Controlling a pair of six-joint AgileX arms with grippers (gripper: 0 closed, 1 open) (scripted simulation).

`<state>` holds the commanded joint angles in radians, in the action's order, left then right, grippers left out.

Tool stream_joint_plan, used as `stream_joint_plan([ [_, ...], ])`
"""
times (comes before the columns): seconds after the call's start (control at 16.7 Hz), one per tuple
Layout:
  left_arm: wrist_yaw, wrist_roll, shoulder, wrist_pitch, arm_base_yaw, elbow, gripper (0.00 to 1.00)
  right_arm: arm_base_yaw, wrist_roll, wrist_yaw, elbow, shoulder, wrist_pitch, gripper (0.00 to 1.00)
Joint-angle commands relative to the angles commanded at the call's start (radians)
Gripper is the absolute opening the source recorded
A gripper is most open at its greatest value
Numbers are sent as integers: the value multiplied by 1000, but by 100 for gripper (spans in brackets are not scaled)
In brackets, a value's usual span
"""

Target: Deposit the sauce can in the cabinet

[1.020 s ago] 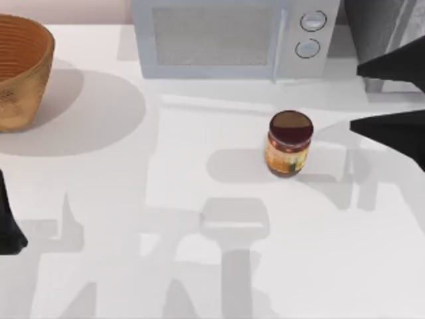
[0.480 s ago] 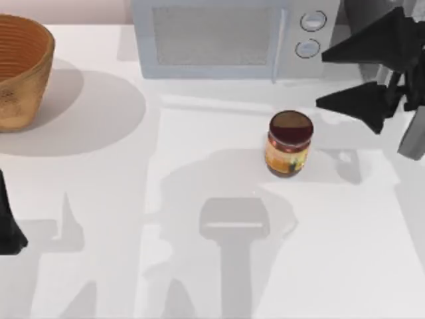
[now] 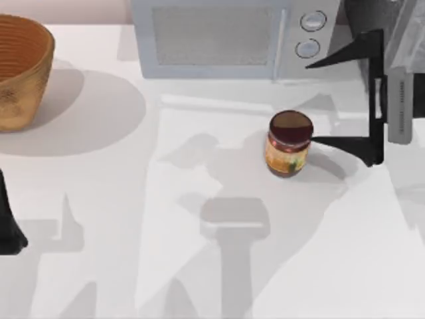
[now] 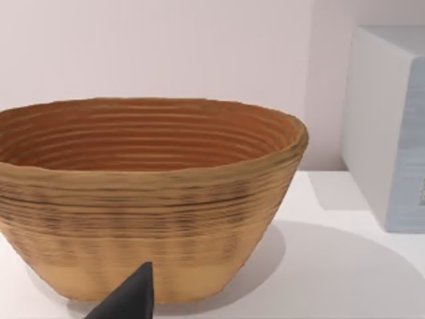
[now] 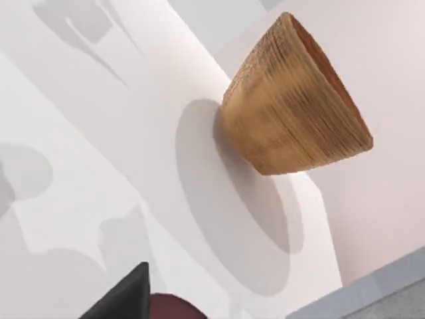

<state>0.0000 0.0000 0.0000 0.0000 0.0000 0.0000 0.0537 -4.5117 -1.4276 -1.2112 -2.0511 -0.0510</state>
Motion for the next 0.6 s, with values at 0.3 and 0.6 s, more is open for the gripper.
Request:
stream_joint_plan([
  [0.3,0,0,0,0,0,0,100,-17,-326,-12,-50,-161,-2,100],
  [0.6,0,0,0,0,0,0,100,-29,-539,-23,-84,-284,-6,100],
])
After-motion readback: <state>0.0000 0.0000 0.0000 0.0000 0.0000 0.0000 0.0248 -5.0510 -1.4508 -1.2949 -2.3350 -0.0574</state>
